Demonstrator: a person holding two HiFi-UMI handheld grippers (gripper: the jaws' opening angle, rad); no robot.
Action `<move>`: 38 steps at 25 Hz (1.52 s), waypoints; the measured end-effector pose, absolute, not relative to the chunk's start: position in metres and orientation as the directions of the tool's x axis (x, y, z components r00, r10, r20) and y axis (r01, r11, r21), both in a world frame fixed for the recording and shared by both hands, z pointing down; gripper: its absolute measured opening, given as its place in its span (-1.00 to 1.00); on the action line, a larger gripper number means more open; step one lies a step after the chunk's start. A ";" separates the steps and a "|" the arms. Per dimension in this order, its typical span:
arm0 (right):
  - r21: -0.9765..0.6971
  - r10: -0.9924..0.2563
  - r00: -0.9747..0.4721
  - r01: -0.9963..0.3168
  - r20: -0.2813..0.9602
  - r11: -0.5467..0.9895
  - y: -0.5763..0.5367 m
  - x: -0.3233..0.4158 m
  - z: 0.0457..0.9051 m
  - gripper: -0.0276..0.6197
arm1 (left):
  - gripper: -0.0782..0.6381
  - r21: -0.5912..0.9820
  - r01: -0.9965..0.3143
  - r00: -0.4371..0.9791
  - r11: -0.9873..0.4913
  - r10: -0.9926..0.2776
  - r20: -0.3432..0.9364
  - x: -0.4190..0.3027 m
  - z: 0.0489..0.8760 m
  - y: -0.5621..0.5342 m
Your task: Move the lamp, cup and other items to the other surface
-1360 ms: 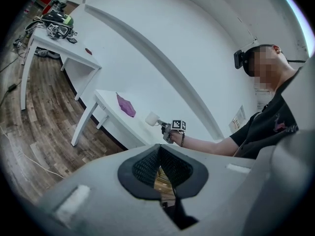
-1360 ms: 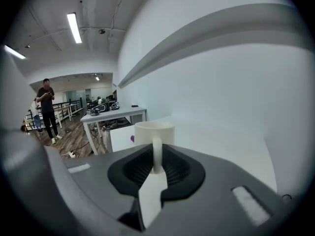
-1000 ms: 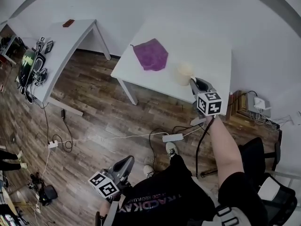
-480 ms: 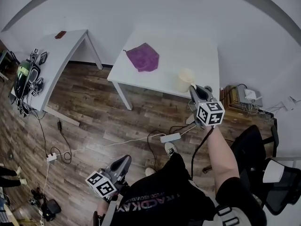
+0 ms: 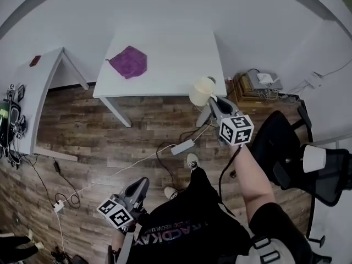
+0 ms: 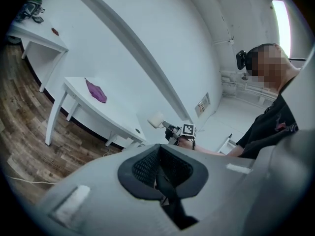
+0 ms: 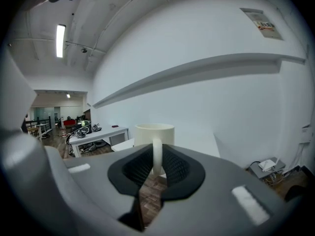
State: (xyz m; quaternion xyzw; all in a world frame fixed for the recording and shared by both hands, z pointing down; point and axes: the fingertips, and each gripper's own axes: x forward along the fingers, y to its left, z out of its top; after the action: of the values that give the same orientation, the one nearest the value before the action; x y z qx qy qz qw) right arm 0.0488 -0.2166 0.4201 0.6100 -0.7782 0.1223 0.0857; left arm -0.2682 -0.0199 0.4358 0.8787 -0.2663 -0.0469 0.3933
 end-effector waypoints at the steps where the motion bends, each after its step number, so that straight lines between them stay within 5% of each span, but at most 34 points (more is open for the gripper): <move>1: -0.085 -0.933 -0.221 -0.975 0.283 0.205 -0.210 0.060 0.421 -0.75 | -0.78 0.714 -0.418 0.865 -0.562 -0.485 0.124 -0.261 0.436 -0.023; 23: -0.115 -0.847 0.322 -0.908 0.424 -0.403 0.069 0.489 0.485 -0.75 | -0.78 0.735 -0.105 0.983 -0.670 0.042 0.179 0.092 0.446 0.033; 38: -0.182 -0.669 0.334 -0.795 0.664 -0.578 0.148 0.654 0.649 -0.75 | -0.78 0.777 -0.191 0.935 -0.599 0.129 0.329 0.235 0.489 0.072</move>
State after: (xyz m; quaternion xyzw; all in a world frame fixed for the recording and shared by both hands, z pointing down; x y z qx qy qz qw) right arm 0.6535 0.1483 0.6494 0.8119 -0.4509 0.3603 0.0878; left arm 0.2345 0.0725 0.4890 0.8762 -0.0174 0.1788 0.4472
